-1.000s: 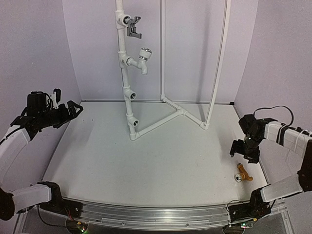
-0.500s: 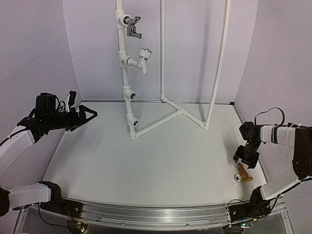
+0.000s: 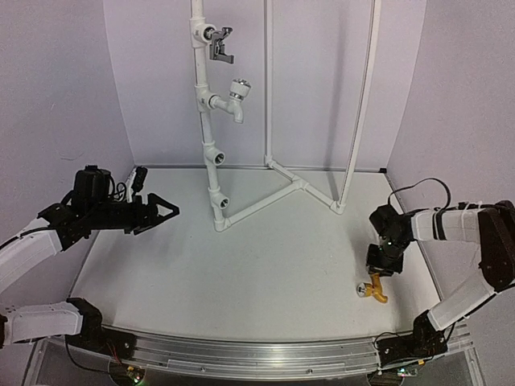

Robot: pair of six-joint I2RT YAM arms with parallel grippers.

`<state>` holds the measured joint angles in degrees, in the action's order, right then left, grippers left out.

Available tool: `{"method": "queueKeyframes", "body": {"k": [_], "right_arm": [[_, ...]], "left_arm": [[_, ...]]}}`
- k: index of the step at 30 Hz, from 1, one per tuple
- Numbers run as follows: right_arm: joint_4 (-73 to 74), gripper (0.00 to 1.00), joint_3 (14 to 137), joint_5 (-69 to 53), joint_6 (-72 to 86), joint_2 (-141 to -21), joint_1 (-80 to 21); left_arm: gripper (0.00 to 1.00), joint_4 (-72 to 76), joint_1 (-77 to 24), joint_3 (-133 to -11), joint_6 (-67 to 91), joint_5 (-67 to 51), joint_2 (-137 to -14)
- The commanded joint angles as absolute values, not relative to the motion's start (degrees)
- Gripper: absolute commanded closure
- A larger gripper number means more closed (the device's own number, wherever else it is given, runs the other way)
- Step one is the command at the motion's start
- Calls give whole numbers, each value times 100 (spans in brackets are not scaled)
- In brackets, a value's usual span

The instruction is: Install the water faucets

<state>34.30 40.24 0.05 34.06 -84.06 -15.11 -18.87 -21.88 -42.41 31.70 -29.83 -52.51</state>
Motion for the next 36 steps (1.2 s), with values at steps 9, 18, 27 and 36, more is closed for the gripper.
{"method": "queueKeyframes", "body": {"k": [9,18,27,36], "right_arm": [[2116,87,7725,-187,1830,-11983,-5171],[2666,15,8229,124,2590,-11863,-5429],[3341,2,7975,-93,4978,-11395,-5827],[3393,8,8198,380,6203,-11751,-6243]], "left_arm": [[20,-1503,-3782,-3830,4216,-1752,-5501],[18,-1432,-3938,-3791,4419,-1253,-5711],[13,-1388,-3938,-3929,4325,-1080,-6116],[7,-1388,-3938,-3922,4352,-1090,-6261]]}}
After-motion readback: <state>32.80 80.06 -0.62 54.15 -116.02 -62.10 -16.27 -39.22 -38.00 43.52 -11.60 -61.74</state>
